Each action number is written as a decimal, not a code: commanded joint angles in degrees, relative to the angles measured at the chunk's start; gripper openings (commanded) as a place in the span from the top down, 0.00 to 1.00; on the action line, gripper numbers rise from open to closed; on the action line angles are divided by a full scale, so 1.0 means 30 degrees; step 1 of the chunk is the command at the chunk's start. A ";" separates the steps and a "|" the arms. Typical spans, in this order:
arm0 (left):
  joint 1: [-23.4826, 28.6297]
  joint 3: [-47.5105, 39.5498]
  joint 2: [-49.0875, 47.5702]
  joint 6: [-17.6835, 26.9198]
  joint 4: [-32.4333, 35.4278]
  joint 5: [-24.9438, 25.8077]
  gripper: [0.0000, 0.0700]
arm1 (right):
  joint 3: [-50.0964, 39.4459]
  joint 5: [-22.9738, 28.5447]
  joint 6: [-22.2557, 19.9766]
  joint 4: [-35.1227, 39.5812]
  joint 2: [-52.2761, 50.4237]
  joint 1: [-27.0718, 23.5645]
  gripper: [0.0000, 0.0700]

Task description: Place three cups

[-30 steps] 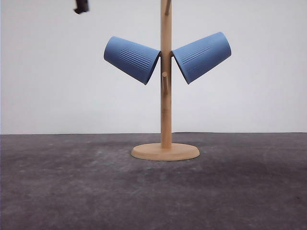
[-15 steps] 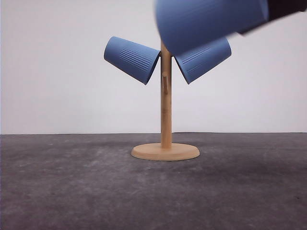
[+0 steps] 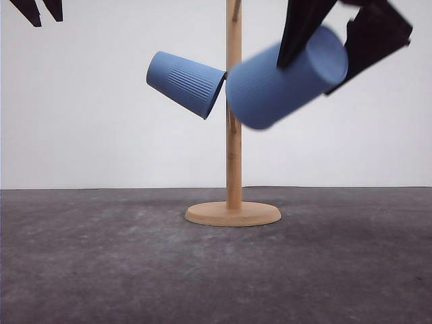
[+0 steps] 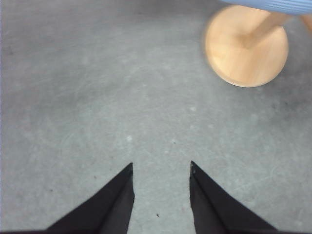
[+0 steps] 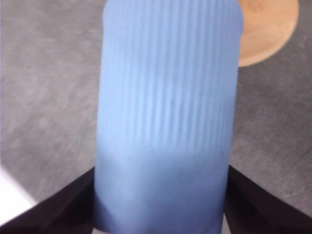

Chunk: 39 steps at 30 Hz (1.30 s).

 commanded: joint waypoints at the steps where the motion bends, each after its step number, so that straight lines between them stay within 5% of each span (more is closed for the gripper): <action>1: -0.0080 0.0590 0.0197 -0.0318 0.0248 -0.0109 0.71 | 0.0313 0.0114 0.1270 0.0725 0.0639 0.0080 0.54; 27: -0.0087 0.0590 0.0197 -0.0246 0.0465 -0.0116 0.71 | 0.0364 0.0267 0.5381 0.8169 0.5246 -0.0348 0.54; 33: -0.0087 0.0590 0.0197 -0.0246 0.0407 -0.0116 0.71 | 0.0364 -0.0044 0.5163 0.8289 0.5308 -0.0561 0.24; 39: -0.0087 0.0590 0.0197 -0.0253 0.0338 -0.0116 0.71 | 0.0364 -0.0991 0.5012 0.8314 0.5301 -0.0575 0.21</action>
